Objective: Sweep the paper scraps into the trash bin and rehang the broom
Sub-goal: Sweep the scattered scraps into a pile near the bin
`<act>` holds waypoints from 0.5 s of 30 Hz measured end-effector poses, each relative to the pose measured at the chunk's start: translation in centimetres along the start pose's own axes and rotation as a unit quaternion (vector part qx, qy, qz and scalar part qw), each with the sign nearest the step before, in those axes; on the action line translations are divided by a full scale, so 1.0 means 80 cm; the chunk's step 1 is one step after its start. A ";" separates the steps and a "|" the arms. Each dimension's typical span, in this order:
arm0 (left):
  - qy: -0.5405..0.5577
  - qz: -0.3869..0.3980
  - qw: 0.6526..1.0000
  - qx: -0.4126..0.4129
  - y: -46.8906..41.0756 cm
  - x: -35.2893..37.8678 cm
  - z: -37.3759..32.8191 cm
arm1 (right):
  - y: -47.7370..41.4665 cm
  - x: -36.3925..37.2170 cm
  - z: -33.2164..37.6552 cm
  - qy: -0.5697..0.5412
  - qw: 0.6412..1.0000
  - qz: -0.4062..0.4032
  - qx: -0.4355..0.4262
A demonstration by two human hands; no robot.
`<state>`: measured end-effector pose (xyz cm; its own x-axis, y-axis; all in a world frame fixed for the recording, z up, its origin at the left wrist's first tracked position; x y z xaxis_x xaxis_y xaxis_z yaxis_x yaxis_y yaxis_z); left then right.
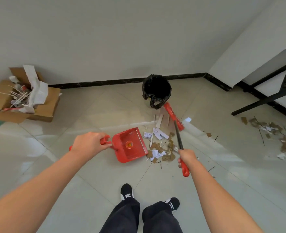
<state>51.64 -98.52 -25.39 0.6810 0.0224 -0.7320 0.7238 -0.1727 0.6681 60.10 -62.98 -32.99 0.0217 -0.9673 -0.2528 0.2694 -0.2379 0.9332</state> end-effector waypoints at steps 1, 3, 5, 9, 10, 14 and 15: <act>0.002 -0.002 1.000 -0.002 0.002 0.003 0.004 | -0.005 0.007 -0.001 0.018 1.000 0.011 0.001; 0.000 -0.011 1.000 -0.006 0.003 0.006 0.007 | -0.016 0.023 -0.015 0.097 0.995 0.031 -0.019; -0.009 -0.015 1.000 -0.006 0.004 0.003 0.005 | -0.017 0.033 -0.042 0.219 0.975 0.031 -0.028; 0.001 -0.011 1.000 -0.014 0.010 -0.003 0.009 | 0.008 0.019 -0.101 0.433 0.901 -0.001 -0.015; 0.008 -0.010 1.000 -0.017 0.014 -0.002 0.012 | 0.017 0.007 -0.113 0.467 0.884 -0.015 -0.014; 0.019 -0.007 0.999 -0.029 0.033 0.004 0.017 | 0.044 -0.047 -0.160 0.506 0.862 -0.025 0.005; 0.017 -0.007 0.999 -0.029 0.037 0.003 0.015 | 0.052 -0.060 -0.166 0.484 0.875 -0.014 0.008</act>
<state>53.79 -100.18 -23.72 0.6739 0.0587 -0.7365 0.7375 -0.1148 0.6656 73.88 -58.14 -31.29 0.8223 -0.4355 -0.3662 0.2695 -0.2686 0.9248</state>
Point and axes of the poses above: each hand's wrist, its own y-axis away from the middle knuckle, its own x-axis out of the palm, z = x × y, the point moved 2 cm from there along -y, towards the middle knuckle, and after that the axes turned 14 degrees about z, right-handed, at the moved point
